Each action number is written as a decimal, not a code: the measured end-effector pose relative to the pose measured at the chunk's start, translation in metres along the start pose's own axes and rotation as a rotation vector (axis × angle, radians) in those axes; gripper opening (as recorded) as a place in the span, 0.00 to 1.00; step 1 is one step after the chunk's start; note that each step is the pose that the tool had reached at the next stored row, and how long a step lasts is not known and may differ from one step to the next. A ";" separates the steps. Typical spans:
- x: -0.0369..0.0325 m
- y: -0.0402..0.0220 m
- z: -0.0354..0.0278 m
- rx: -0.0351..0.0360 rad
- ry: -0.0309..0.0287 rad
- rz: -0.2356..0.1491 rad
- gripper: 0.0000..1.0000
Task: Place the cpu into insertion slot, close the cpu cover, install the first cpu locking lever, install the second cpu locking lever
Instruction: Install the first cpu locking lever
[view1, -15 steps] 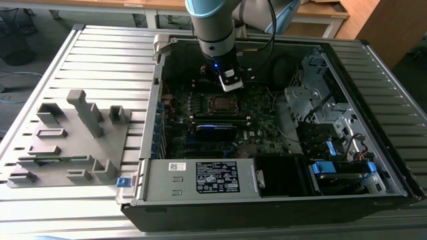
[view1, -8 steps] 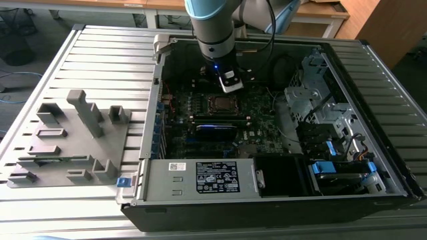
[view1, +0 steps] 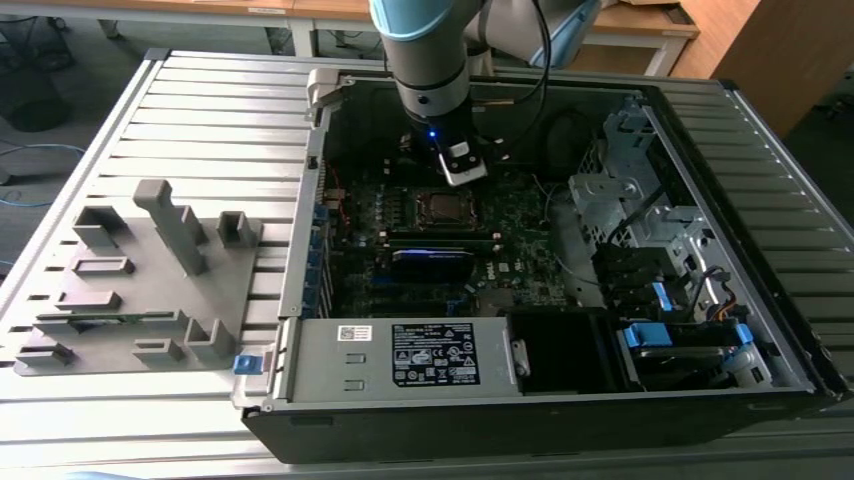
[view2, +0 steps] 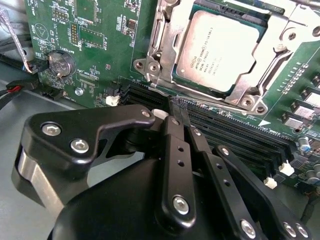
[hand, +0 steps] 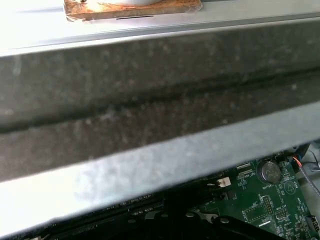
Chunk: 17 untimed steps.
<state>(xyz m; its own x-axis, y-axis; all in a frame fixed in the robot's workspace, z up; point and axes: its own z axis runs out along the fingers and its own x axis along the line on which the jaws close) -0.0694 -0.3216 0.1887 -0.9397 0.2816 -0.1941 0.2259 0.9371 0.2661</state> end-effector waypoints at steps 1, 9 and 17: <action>0.0000 0.0001 -0.0001 0.0000 -0.0001 0.000 0.11; -0.0009 0.0013 -0.0044 -0.0003 -0.0001 0.000 0.11; -0.0014 0.0001 -0.0051 -0.0007 -0.0014 -0.001 0.11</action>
<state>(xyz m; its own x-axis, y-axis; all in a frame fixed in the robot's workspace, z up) -0.0694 -0.3229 0.1938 -0.9396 0.2808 -0.1958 0.2246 0.9373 0.2664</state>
